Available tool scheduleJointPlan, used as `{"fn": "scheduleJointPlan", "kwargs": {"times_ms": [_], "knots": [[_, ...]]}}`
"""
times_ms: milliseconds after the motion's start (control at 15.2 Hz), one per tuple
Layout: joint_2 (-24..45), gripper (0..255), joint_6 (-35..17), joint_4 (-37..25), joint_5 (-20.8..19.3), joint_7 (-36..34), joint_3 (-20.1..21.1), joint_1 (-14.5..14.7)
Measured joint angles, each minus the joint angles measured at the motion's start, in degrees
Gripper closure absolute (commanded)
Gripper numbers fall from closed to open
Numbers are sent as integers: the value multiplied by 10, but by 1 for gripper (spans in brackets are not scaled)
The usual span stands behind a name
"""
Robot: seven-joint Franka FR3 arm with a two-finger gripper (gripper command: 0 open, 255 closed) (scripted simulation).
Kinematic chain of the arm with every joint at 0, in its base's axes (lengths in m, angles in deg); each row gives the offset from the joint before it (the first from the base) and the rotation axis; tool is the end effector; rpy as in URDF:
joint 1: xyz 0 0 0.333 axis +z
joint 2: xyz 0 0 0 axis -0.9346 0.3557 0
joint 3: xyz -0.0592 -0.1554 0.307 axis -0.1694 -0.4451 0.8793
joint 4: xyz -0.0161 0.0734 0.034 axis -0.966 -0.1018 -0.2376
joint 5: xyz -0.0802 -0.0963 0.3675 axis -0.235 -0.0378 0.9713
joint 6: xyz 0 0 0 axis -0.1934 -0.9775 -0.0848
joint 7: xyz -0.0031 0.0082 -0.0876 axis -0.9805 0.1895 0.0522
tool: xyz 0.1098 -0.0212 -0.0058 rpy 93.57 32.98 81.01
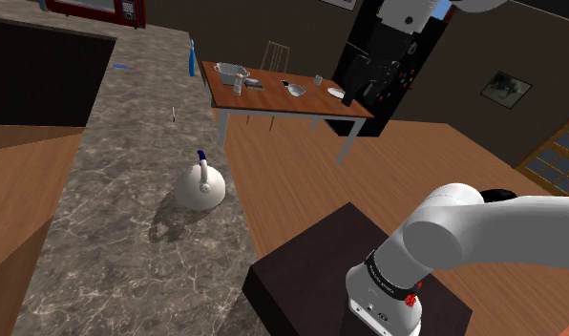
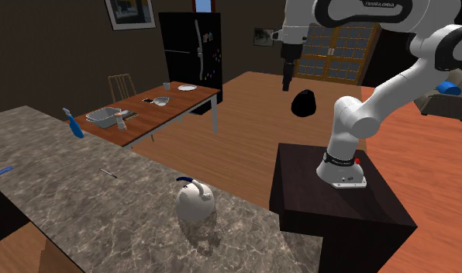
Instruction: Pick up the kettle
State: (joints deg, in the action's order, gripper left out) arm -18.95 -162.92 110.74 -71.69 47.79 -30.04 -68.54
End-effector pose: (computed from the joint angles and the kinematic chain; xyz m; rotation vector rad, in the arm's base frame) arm 0.2649 0.0031 0.6170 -3.1295 0.1022 -0.0286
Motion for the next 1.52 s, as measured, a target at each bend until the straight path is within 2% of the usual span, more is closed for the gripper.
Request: {"fn": "scheduleJointPlan", "kwargs": {"times_ms": [132, 330, 594, 1122, 1518], "knots": [[4, 0, -10, 6, 2, -4, 3, 0], [32, 0, -57, 22, 11, -23, 16, 2], [79, 0, -139, 53, 26, -54, 40, 6], [224, 0, -292, 49, 36, -113, 82, 7], [347, 0, -392, 18, 24, -165, 111, 4]]}}
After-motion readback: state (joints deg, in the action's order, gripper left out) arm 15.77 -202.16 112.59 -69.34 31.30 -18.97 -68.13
